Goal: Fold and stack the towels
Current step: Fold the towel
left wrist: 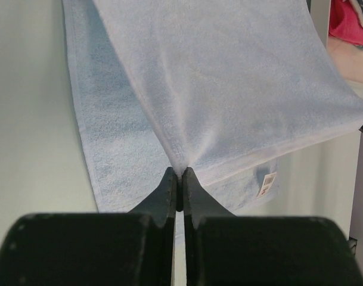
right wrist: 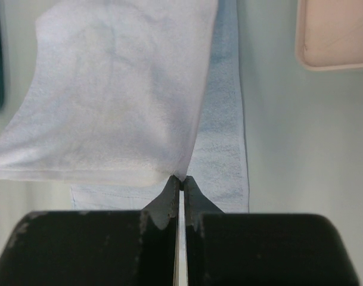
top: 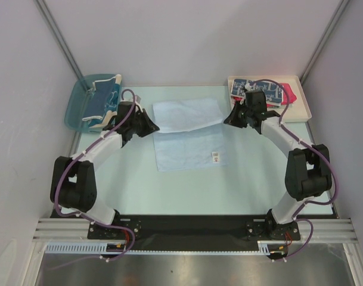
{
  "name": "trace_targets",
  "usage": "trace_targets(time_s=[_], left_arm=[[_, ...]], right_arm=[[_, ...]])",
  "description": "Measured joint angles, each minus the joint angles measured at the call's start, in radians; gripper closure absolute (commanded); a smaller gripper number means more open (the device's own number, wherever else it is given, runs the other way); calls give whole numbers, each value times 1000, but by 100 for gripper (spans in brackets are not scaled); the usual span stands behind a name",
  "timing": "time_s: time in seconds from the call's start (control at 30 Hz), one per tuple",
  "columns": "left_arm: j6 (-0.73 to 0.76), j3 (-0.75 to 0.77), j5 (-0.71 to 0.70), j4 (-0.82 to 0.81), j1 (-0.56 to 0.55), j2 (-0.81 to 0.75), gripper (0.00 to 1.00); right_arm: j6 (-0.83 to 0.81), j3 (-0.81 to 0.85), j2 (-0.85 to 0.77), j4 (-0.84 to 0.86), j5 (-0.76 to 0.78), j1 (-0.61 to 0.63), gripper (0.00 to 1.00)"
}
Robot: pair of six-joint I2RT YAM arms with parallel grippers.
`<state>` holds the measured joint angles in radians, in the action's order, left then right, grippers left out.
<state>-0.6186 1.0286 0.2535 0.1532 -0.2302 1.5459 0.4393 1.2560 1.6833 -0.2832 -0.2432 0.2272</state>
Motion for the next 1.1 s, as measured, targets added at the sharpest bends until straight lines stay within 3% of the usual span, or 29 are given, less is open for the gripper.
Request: trace_targets(time_s=[0.43,1.1], left_arm=[[-2,-108,-15,15,-30,-44,100],[18,-125,-15,56,-49,-200,100]], right_arm=[[-6,-124,-56,-6,33,66,100],[-18,-159,-200,-58,80,67,100]])
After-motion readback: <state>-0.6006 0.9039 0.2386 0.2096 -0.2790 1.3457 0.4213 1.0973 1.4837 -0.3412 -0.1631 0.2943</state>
